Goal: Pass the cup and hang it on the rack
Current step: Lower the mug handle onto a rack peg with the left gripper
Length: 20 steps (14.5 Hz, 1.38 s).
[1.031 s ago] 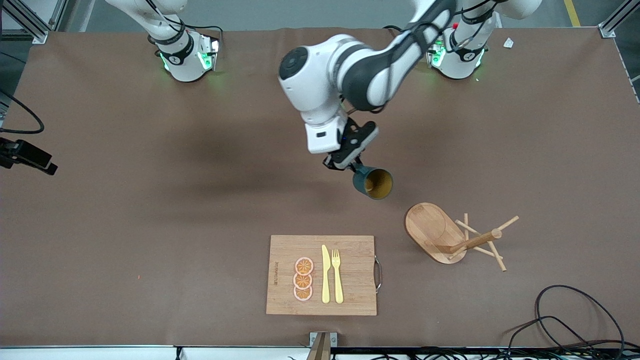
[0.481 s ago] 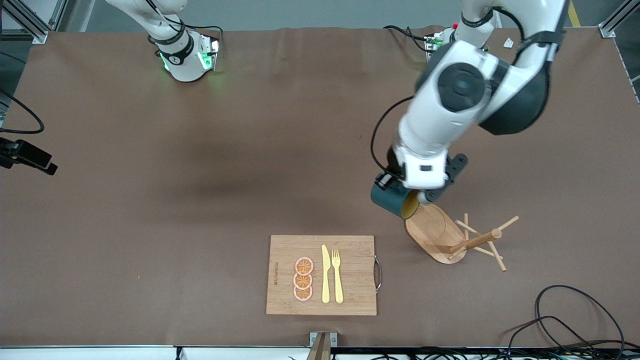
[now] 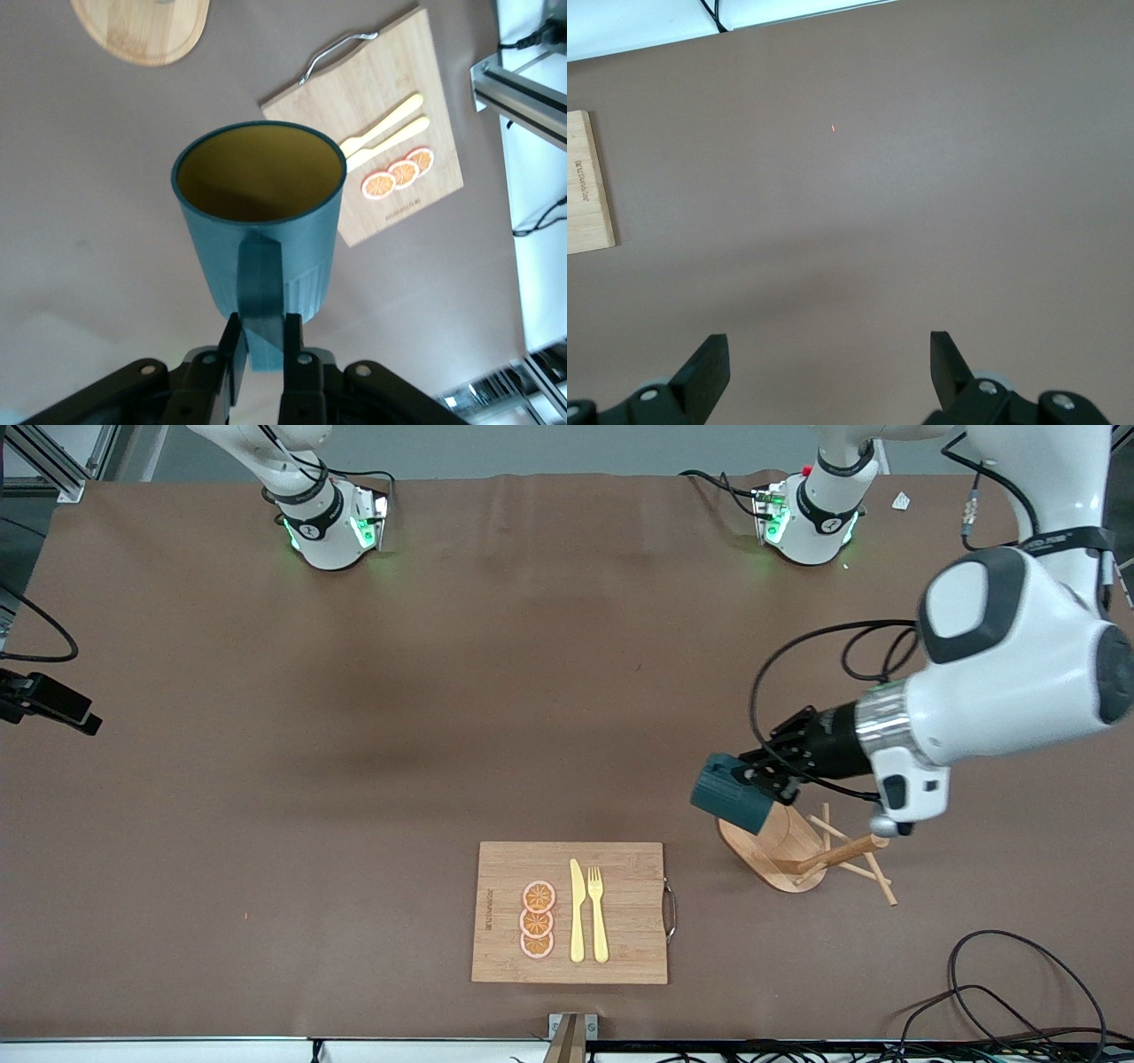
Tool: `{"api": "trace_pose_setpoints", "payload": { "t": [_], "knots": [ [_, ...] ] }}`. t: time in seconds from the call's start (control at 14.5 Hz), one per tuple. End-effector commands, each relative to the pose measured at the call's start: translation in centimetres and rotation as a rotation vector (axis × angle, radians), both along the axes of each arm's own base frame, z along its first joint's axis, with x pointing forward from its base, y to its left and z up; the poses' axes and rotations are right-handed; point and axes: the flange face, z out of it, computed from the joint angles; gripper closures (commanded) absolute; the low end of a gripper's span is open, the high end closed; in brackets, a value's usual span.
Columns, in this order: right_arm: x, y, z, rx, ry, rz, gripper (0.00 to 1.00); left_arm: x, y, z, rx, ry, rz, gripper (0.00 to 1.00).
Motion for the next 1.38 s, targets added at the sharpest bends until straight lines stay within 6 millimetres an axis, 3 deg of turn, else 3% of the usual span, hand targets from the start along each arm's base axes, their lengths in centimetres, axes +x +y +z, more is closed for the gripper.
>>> {"api": "trace_pose_setpoints", "payload": {
  "t": [0.0,0.14,0.48,0.83,1.1,1.31],
  "knots": [
    [-0.4,-0.1,0.5,-0.012,-0.004,0.002,0.0,0.3,2.5,0.3,-0.141,0.067,0.033,1.0],
    [-0.4,-0.1,0.5,-0.012,-0.004,0.002,0.0,1.4,5.0,-0.9,-0.214,0.063,0.042,1.0],
    [-0.4,-0.2,0.5,-0.012,-0.004,0.001,0.0,2.5,6.9,-5.2,-0.225,0.104,0.05,1.0],
    [-0.4,-0.2,0.5,-0.011,-0.002,0.001,0.0,3.0,9.3,-7.1,-0.237,0.134,0.092,1.0],
    [-0.4,-0.2,0.5,-0.011,-0.002,0.001,0.0,3.4,13.1,-8.3,-0.247,0.124,0.116,1.0],
    [-0.4,-0.2,0.5,-0.011,-0.002,0.001,0.0,3.6,14.3,-8.7,-0.26,0.124,0.129,1.0]
  ]
}}
